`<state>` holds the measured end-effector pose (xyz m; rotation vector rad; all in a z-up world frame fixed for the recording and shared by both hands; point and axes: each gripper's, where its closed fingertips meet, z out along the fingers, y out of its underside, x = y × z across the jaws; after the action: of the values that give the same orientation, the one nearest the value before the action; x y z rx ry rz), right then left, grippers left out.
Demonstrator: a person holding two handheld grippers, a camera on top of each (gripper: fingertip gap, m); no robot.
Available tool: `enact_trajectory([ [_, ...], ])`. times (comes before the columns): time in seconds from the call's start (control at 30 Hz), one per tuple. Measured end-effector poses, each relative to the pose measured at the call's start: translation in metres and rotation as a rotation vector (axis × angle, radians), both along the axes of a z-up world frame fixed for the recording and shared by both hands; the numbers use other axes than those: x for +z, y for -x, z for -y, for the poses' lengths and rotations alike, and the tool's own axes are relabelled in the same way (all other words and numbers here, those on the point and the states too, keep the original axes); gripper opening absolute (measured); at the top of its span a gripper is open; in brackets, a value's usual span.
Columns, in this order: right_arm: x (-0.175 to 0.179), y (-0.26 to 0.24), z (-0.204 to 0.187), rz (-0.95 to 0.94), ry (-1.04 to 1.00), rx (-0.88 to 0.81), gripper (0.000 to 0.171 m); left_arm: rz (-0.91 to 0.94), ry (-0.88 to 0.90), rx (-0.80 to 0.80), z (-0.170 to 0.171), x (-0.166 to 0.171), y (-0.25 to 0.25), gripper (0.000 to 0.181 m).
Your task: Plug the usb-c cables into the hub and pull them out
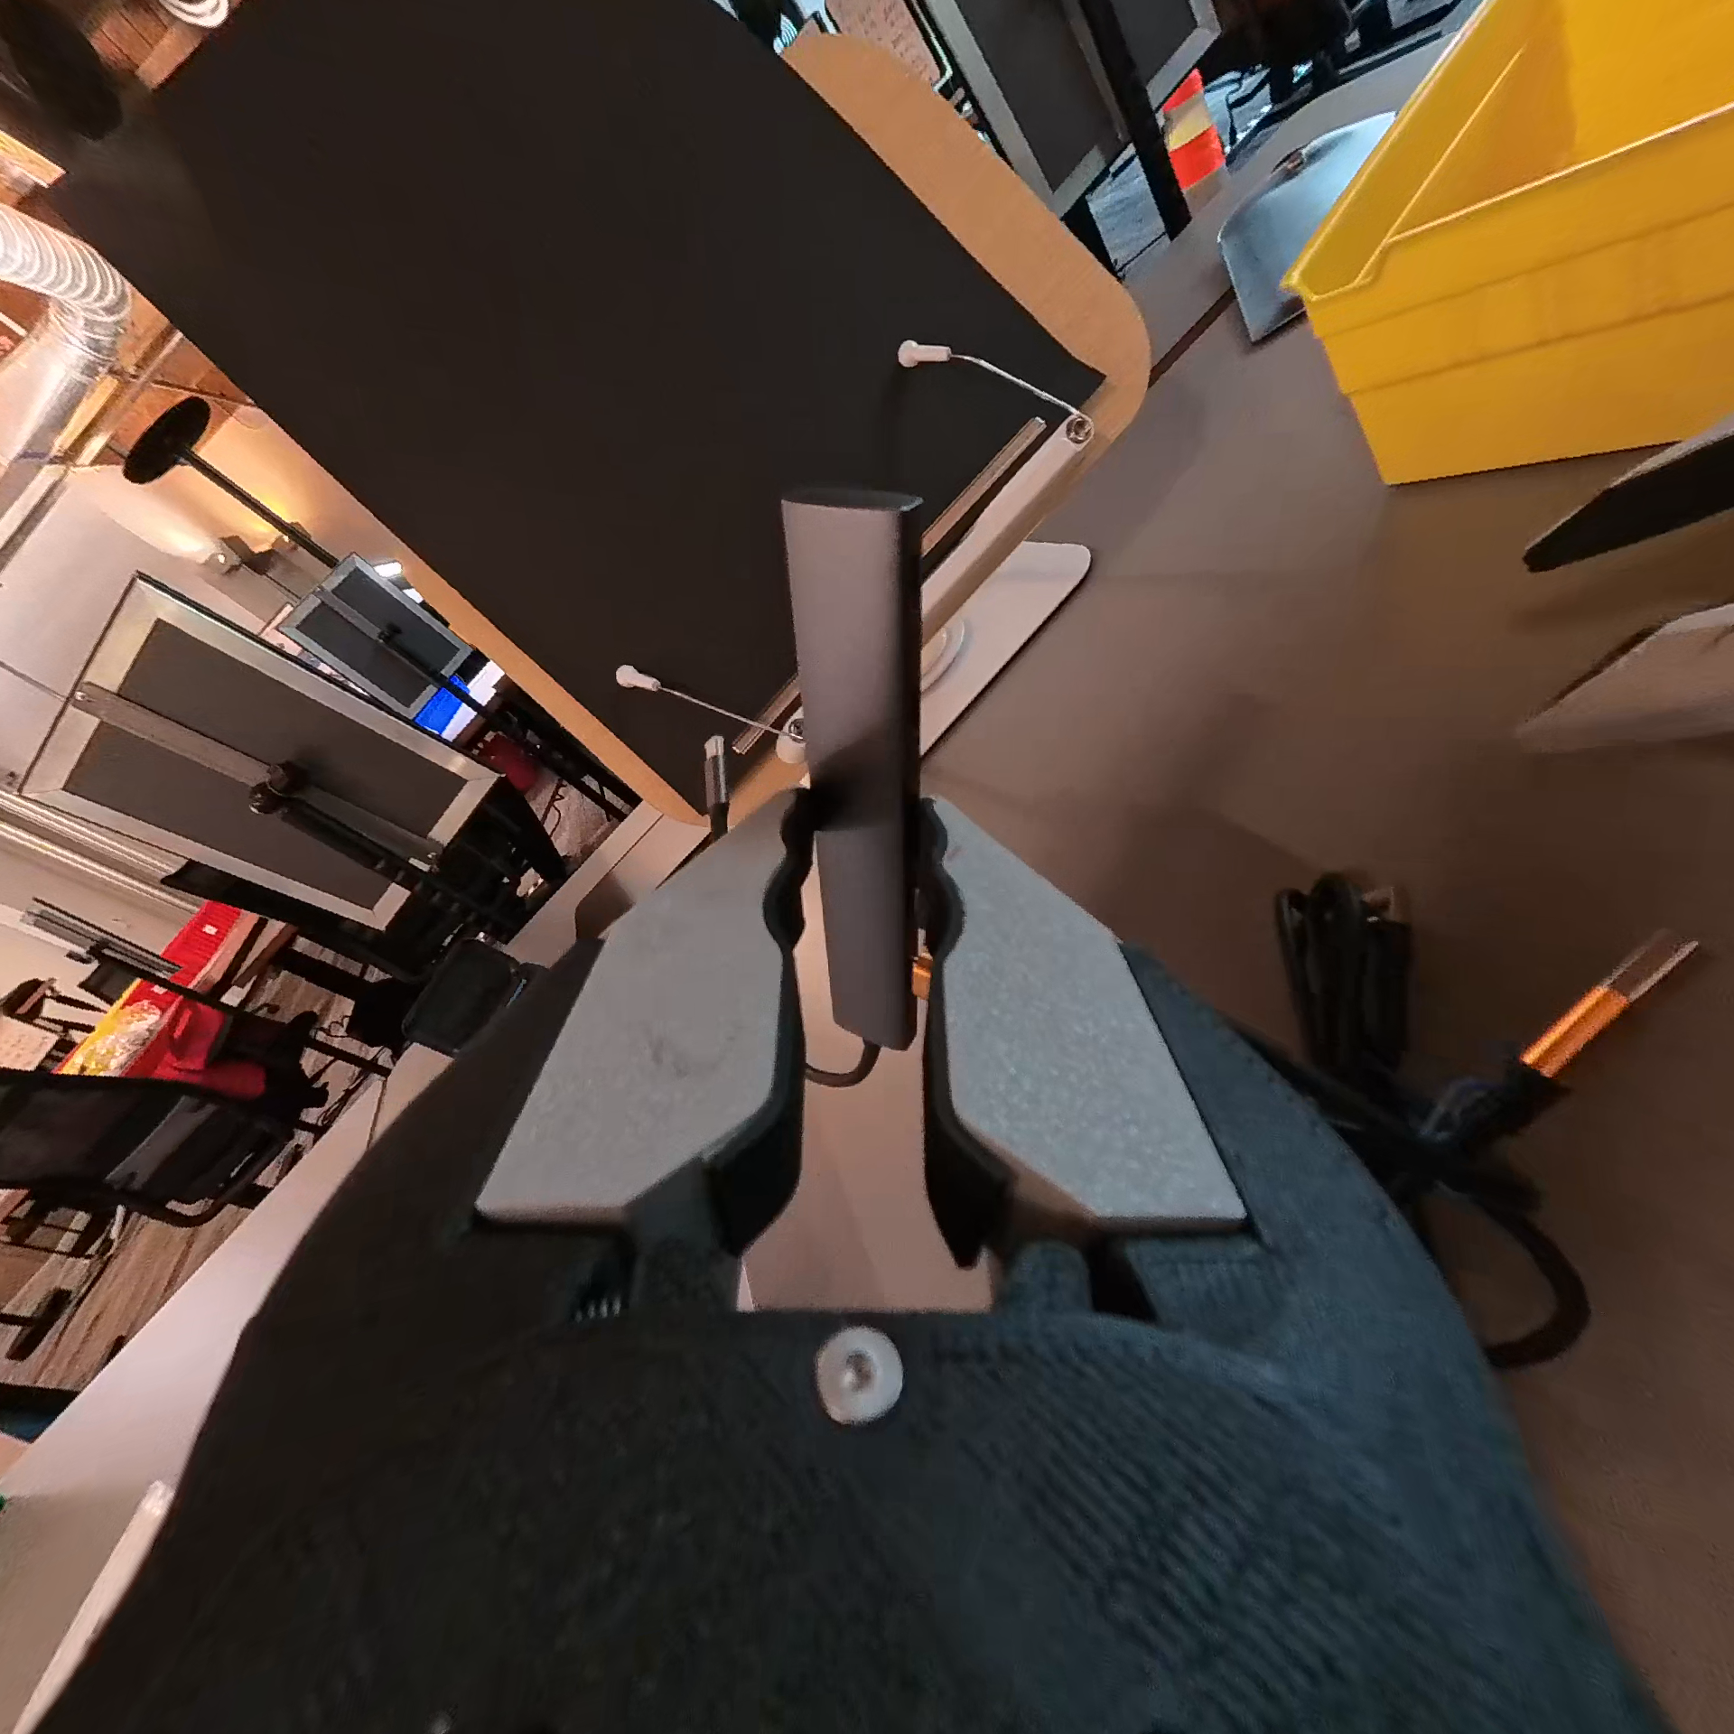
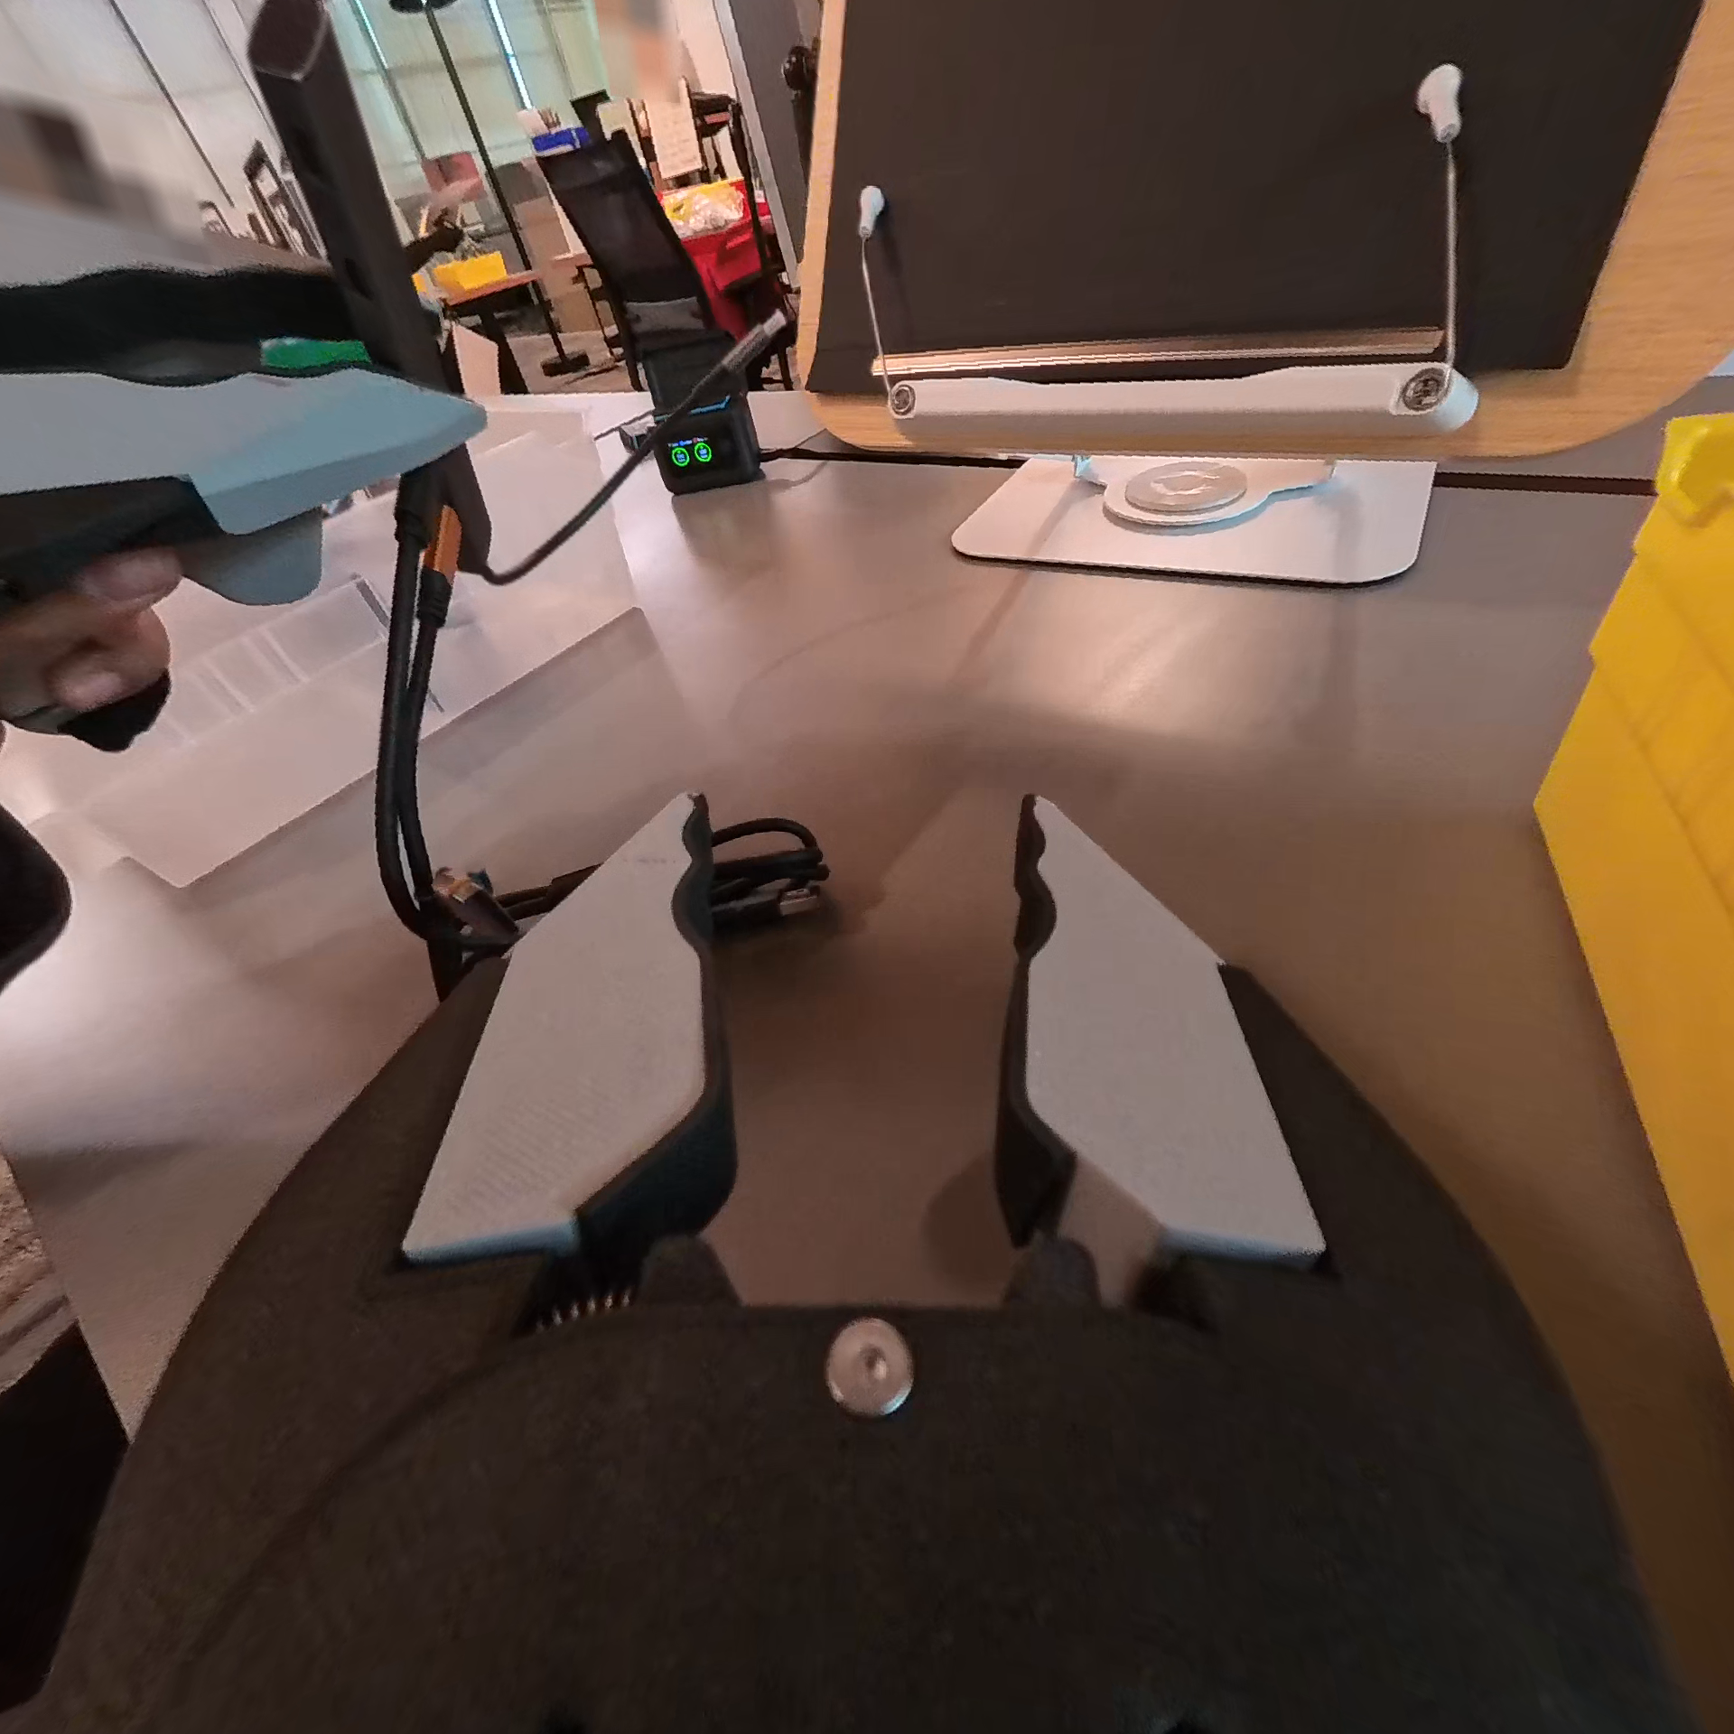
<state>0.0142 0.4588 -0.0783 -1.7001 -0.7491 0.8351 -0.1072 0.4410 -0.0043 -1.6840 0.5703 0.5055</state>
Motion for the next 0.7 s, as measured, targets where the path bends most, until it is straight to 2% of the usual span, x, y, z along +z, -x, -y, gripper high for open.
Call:
enact_trajectory([
  [0.27, 0.0, 0.011, 0.012, 0.043, -0.057, 0.07, 0.067, 0.153, -0.051, -0.069, 0.018, -0.017, -0.007, 0.02],
  [0.43, 0.002, 0.031, 0.04, 0.087, -0.152, 0.208, 0.069, 0.236, -0.07, -0.126, 0.033, -0.037, -0.01, 0.019],
  [0.53, 0.003, 0.045, 0.064, 0.099, -0.188, 0.33, 0.063, 0.286, -0.071, -0.133, 0.038, -0.045, -0.01, 0.019],
  [0.6, 0.005, 0.054, 0.083, 0.074, -0.169, 0.421, 0.056, 0.296, -0.054, -0.137, 0.039, -0.05, -0.01, 0.019],
  [0.7, 0.004, 0.068, 0.105, 0.06, -0.048, 0.522, 0.058, 0.306, -0.024, -0.158, 0.041, -0.052, -0.014, 0.019],
])
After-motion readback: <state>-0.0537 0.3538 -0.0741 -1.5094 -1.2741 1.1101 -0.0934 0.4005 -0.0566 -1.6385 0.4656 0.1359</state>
